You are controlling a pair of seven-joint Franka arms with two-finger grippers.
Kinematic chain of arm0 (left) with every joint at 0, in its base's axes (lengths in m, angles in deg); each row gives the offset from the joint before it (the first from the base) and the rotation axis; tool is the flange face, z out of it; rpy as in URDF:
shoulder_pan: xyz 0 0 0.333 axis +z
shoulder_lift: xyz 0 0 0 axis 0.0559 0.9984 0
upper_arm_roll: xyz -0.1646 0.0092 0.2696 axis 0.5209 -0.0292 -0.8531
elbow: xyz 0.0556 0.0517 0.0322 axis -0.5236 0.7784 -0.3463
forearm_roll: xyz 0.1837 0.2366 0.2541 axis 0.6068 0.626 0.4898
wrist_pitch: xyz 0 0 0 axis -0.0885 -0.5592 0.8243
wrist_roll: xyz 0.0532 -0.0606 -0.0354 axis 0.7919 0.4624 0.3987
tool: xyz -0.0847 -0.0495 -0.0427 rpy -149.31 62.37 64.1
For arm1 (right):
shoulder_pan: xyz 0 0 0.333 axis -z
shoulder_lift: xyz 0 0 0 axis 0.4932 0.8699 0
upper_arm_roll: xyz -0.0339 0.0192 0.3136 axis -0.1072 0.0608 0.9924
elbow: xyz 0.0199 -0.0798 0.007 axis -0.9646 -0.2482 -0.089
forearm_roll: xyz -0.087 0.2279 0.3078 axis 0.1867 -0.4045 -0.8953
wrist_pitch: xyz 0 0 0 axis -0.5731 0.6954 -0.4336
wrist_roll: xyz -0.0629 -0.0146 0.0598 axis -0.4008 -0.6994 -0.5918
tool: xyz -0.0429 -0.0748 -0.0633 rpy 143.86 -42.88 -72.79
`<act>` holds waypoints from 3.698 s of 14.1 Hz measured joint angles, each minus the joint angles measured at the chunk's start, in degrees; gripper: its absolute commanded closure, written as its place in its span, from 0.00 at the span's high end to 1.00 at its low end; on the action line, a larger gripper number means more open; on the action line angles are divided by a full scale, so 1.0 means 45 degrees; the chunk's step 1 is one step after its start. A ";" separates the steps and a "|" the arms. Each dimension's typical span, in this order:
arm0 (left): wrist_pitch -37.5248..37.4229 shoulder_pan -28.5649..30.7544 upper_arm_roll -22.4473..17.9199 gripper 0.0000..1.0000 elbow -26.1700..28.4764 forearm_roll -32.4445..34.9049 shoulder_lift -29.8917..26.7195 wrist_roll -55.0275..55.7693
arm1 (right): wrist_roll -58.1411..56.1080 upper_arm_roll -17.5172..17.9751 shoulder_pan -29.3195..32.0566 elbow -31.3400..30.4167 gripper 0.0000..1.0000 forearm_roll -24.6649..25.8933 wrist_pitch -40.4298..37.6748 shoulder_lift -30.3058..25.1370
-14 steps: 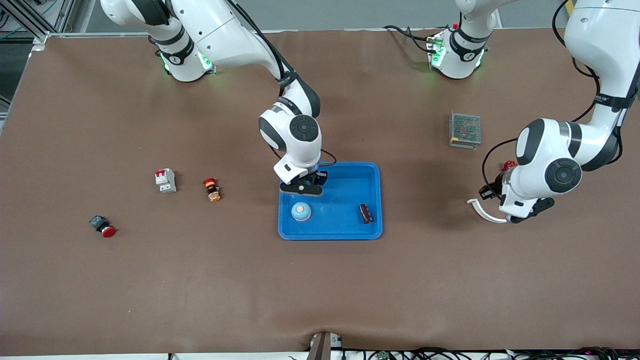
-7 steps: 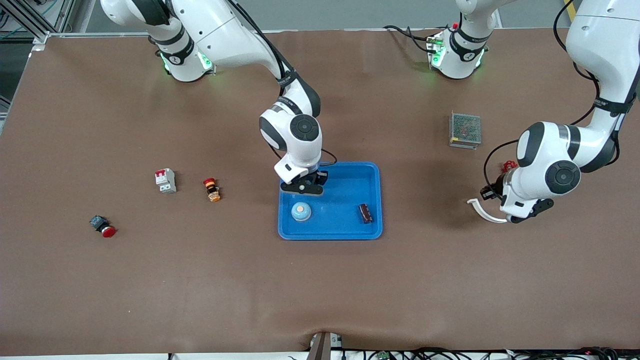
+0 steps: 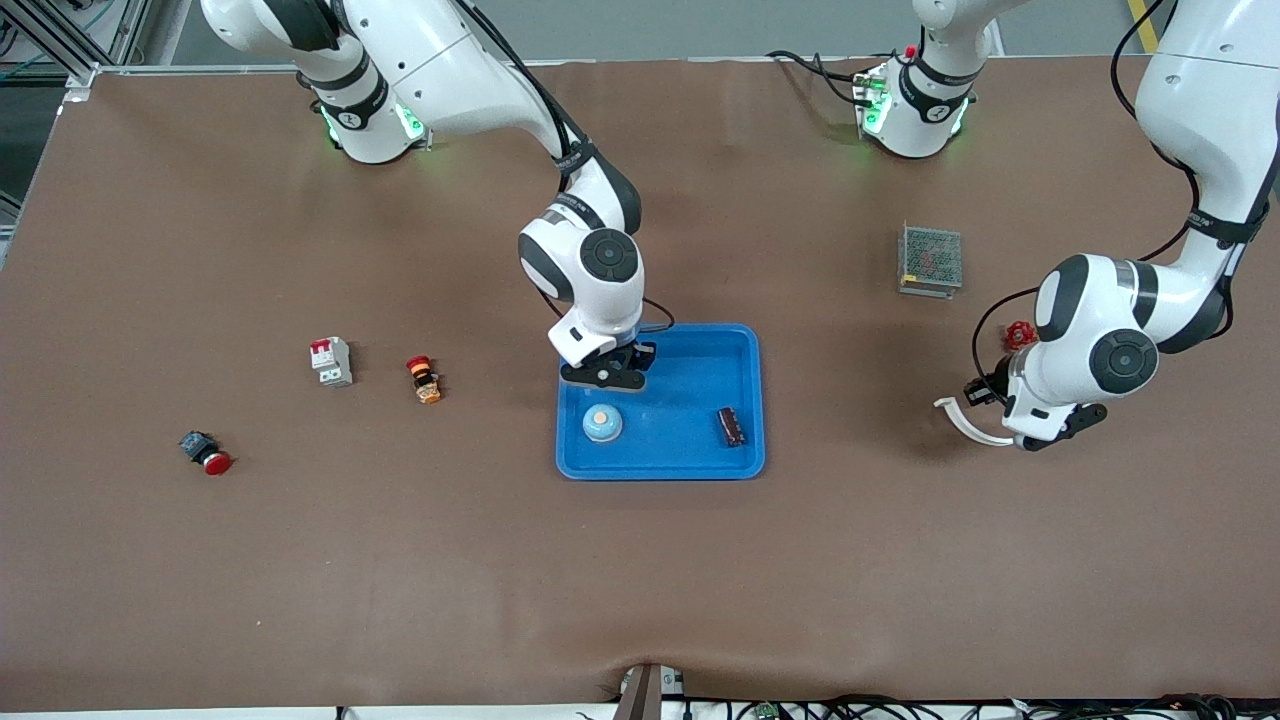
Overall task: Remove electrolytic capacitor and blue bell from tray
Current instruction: 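Lower the capacitor inside the white clip arc and open the left gripper, then carry the bell with the right gripper while the left gripper reaches the tray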
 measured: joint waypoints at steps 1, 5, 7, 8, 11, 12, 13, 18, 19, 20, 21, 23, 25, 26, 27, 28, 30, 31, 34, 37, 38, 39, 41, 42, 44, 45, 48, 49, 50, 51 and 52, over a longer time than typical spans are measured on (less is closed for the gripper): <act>0.0064 0.0033 0.0000 0.00 0.0001 0.0130 0.0084 0.0000 | 0.0000 -0.0006 0.0002 0.0025 0.00 0.0000 0.0000 0.0000; 0.0345 0.0108 -0.0002 0.94 0.0000 0.0368 0.0440 0.0000 | -0.0001 -0.0028 0.0013 0.0226 0.00 0.0000 -0.0236 -0.0002; 0.0385 0.0153 -0.0002 1.00 -0.0030 0.0376 0.0450 0.0000 | -0.0004 -0.0040 0.0022 0.0348 0.00 0.0000 -0.0661 -0.0004; 0.0385 0.0156 0.0000 1.00 -0.0089 0.0377 0.0445 0.0000 | -0.0043 -0.0049 0.0035 0.0405 0.00 0.0000 -0.0873 -0.0010; 0.0182 0.0155 0.0099 1.00 -0.0301 0.0382 0.0212 0.0001 | -0.0276 -0.0076 0.0117 0.0580 0.00 0.0000 -0.1331 -0.0138; -0.0135 0.0156 0.0191 1.00 -0.0414 0.0382 0.0019 0.0003 | -0.0340 -0.0081 0.0169 0.0597 0.00 0.0000 -0.1451 -0.0237; -0.0600 0.0161 0.0396 1.00 -0.0583 0.0382 -0.0203 0.0005 | -0.0454 -0.0083 0.0217 0.0610 0.00 0.0000 -0.1621 -0.0347; -0.3115 0.0128 0.1991 1.00 -0.2112 0.0381 -0.0773 0.0430 | -0.1339 -0.0104 0.0580 0.0701 0.00 0.0000 -0.2715 -0.0899; -0.3193 0.0114 0.2251 1.00 -0.2306 0.0380 -0.0772 0.0618 | -0.1645 -0.0107 0.0702 0.0703 0.00 0.0000 -0.2973 -0.1036; -0.3206 0.0089 0.2486 1.00 -0.2432 0.0379 -0.0768 0.0811 | -0.2036 -0.0114 0.0862 0.0707 0.00 0.0000 -0.3234 -0.1184; -0.3207 0.0038 0.2685 1.00 -0.2551 0.0377 -0.0752 0.0967 | -0.2422 -0.0116 0.1044 0.0706 0.00 0.0000 -0.3475 -0.1344; -0.3206 -0.0295 0.2875 1.00 -0.2895 0.0217 -0.0642 0.1274 | -0.3140 -0.0121 0.1419 0.0691 0.00 0.0000 -0.3774 -0.1608; -0.3206 -0.0895 0.2906 1.00 -0.3341 -0.0009 -0.0413 0.1804 | -0.3847 -0.0129 0.1780 0.0598 0.00 0.0000 -0.3884 -0.1765; -0.3207 -0.1195 0.2910 1.00 -0.3529 -0.0024 -0.0290 0.2084 | -0.4182 -0.0135 0.1959 0.0511 0.00 0.0000 -0.3885 -0.1823; -0.3207 -0.1455 0.2912 1.00 -0.3679 -0.0026 -0.0179 0.2315 | -0.4490 -0.0142 0.2129 0.0401 0.00 0.0000 -0.3884 -0.1903; -0.3207 -0.1660 0.2917 1.00 -0.3812 -0.0031 -0.0085 0.2530 | -0.4777 -0.0144 0.2301 0.0231 0.00 0.0000 -0.3881 -0.2030; -0.3207 -0.2054 0.2923 1.00 -0.4047 -0.0055 0.0100 0.3034 | -0.5233 -0.0153 0.2617 -0.0152 0.00 0.0000 -0.3879 -0.2376; -0.3207 -0.2336 0.2930 1.00 -0.4181 -0.0060 0.0235 0.3419 | -0.5449 -0.0156 0.2760 -0.0352 0.00 0.0000 -0.3880 -0.2588; -0.3204 -0.3440 0.2933 1.00 -0.4576 -0.0061 0.0839 0.4800 | -0.6136 -0.0165 0.3194 -0.0995 0.00 0.0000 -0.3889 -0.3303; -0.3131 -0.4418 0.2910 1.00 -0.5026 -0.0058 0.1577 0.5883 | -0.6789 -0.0173 0.3755 -0.1697 0.00 0.0000 -0.3938 -0.4136; -0.3030 -0.4644 0.2878 1.00 -0.5209 -0.0058 0.1797 0.6226 | -0.6967 -0.0173 0.3929 -0.1957 0.00 0.0000 -0.3937 -0.4411; -0.2868 -0.4869 0.2772 1.00 -0.5374 -0.0057 0.1990 0.6543 | -0.7094 -0.0174 0.4068 -0.2221 0.00 0.0000 -0.3934 -0.4672; -0.2410 -0.5324 0.2422 0.93 -0.5590 -0.0057 0.2274 0.7020 | -0.7429 -0.0174 0.4287 -0.2799 0.00 0.0000 -0.3812 -0.5151; -0.2187 -0.5534 0.2245 0.89 -0.5649 -0.0057 0.2381 0.7191 | -0.7634 -0.0176 0.4403 -0.3077 0.00 0.0000 -0.3733 -0.5375; -0.1708 -0.5909 0.1981 0.82 -0.5732 -0.0057 0.2613 0.7664 | -0.8050 -0.0177 0.4677 -0.3635 0.00 0.0000 -0.3486 -0.5791; -0.1465 -0.6104 0.1861 0.79 -0.5802 -0.0057 0.2749 0.7912 | -0.8269 -0.0179 0.4828 -0.3941 0.00 0.0000 -0.3264 -0.5990; -0.0915 -0.6965 0.1237 0.75 -0.6266 -0.0057 0.3301 0.8651 | -0.9072 -0.0183 0.5411 -0.5006 0.00 0.0000 -0.2399 -0.6476; -0.0742 -0.7361 0.0908 0.74 -0.6461 -0.0057 0.3510 0.8859 | -0.9357 -0.0185 0.5640 -0.5411 0.00 0.0000 -0.2016 -0.6615; -0.0513 -0.7779 0.0567 0.72 -0.6647 -0.0057 0.3729 0.9116 | -0.9619 -0.0188 0.5850 -0.5848 0.00 0.0000 -0.1585 -0.6732; -0.0279 -0.8170 0.0254 0.72 -0.6796 -0.0057 0.3936 0.9365 | -0.9810 -0.0188 0.6001 -0.6276 0.00 0.0000 -0.1162 -0.6831; -0.0058 -0.8506 -0.0002 0.70 -0.6911 -0.0057 0.4115 0.9542 | -0.9921 -0.0188 0.6080 -0.6673 0.00 0.0000 -0.0794 -0.6920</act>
